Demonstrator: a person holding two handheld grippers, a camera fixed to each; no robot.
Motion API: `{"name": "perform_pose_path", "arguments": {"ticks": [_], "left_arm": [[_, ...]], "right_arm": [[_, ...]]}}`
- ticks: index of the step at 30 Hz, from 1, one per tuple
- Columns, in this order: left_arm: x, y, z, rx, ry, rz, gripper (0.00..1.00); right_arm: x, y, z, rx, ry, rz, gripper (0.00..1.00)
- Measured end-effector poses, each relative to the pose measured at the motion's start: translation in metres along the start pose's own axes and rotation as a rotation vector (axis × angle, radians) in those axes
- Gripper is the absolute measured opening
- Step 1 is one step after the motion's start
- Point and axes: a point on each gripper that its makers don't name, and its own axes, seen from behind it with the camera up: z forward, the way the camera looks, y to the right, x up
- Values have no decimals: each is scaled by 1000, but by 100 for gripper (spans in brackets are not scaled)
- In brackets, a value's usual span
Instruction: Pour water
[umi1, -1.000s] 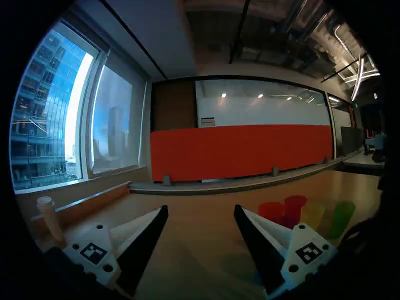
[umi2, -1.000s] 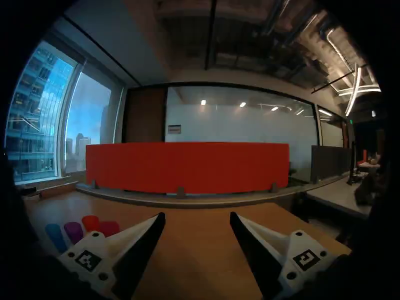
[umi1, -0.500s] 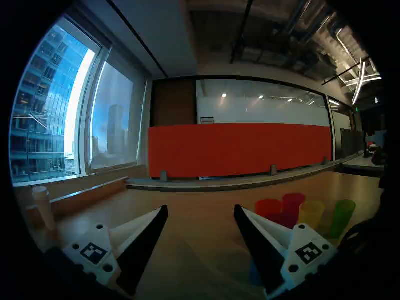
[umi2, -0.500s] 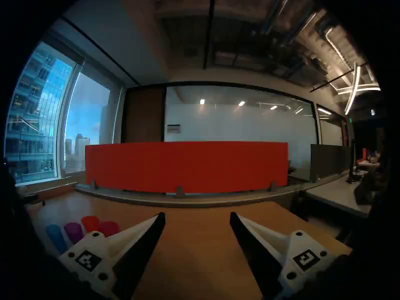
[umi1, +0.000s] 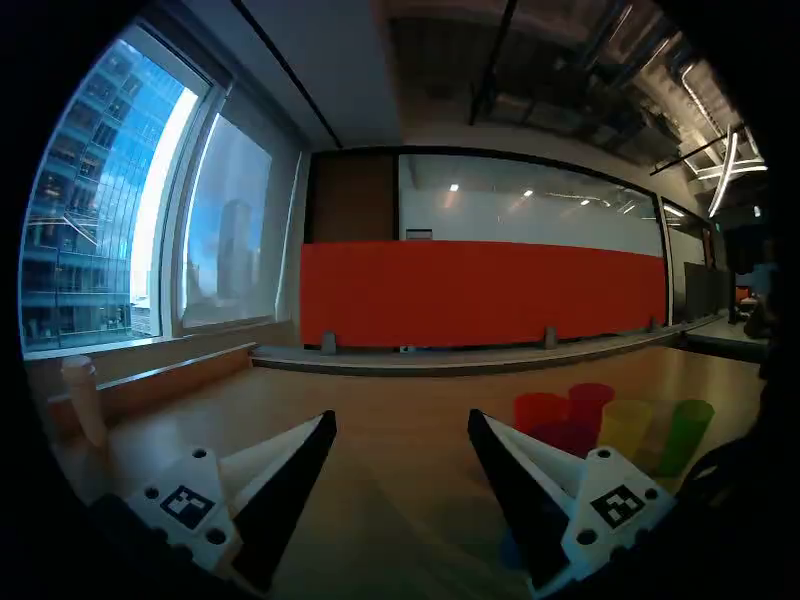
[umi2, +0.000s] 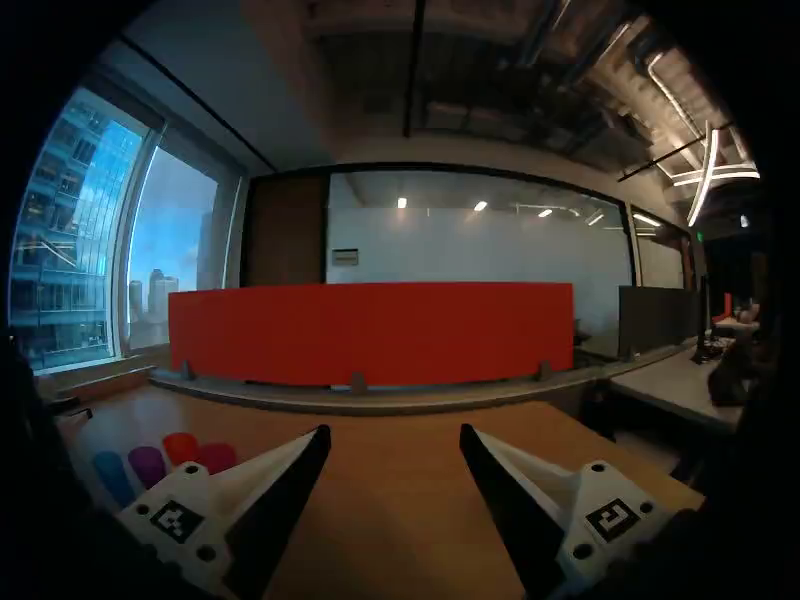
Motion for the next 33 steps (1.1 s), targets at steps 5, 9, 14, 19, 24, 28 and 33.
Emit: {"name": "perform_pose_path", "arguments": {"ticks": [5,9,14,19,24,28,33], "left_arm": [[-2,1,0,-3,-8,1,98],[-5,3,2,-7,-17,3,98],[-5,4,1,-10,-20,4,98],[-5,4,2,-13,-22,5,98],[-5,3,2,-14,-23,5,98],[-5,3,2,-14,-24,5,98],[-5,3,2,-14,-24,6,98]], "right_arm": [[0,0,0,1,1,3,100],[0,0,-1,0,0,3,100],[1,0,-2,-1,2,6,100],[0,0,-2,2,2,8,100],[0,-2,-3,9,4,1,100],[1,-3,-3,14,13,-6,100],[6,-3,-4,25,31,-18,100]]}}
